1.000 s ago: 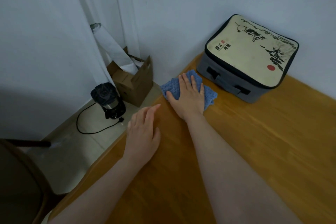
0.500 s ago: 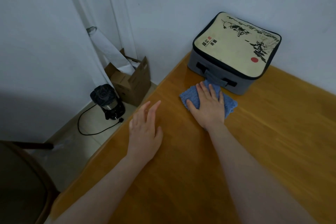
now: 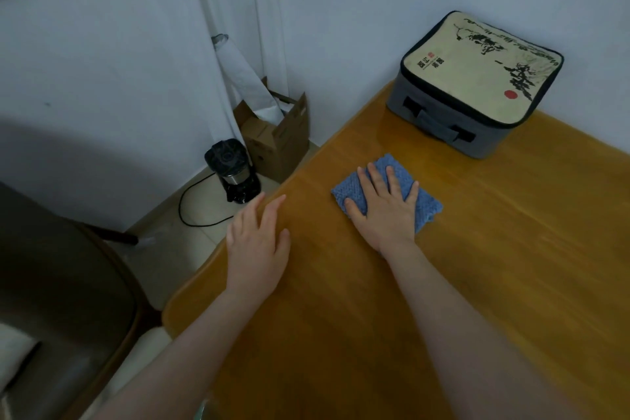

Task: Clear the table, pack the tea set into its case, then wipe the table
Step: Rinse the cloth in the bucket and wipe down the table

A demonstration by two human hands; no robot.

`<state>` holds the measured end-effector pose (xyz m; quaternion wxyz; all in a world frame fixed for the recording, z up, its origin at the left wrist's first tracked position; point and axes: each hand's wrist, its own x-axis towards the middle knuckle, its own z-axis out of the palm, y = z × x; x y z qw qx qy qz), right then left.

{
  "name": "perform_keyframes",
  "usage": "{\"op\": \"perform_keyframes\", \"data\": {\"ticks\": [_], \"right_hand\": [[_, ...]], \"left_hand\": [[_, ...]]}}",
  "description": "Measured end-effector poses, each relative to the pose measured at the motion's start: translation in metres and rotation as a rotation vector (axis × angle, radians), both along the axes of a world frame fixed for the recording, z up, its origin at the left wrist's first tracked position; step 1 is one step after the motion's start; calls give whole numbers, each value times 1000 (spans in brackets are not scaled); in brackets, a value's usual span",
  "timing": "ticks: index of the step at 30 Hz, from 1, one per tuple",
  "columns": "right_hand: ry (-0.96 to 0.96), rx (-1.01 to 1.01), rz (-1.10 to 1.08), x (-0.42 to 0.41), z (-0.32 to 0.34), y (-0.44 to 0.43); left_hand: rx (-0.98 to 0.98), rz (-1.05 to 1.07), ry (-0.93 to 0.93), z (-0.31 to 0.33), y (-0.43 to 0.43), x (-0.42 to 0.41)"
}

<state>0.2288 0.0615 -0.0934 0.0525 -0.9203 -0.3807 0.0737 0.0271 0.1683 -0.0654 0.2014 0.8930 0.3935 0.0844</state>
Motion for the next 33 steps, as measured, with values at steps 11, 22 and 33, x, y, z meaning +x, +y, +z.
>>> {"op": "perform_keyframes", "data": {"ticks": [11, 22, 33], "right_hand": [[42, 26, 150, -117, 3, 16], [76, 47, 347, -239, 0, 46], [55, 81, 389, -269, 0, 7]], "left_hand": [[-24, 219, 32, 3, -8, -114], [-2, 279, 101, 15, -28, -206], [-18, 264, 88, 18, -51, -204]]}}
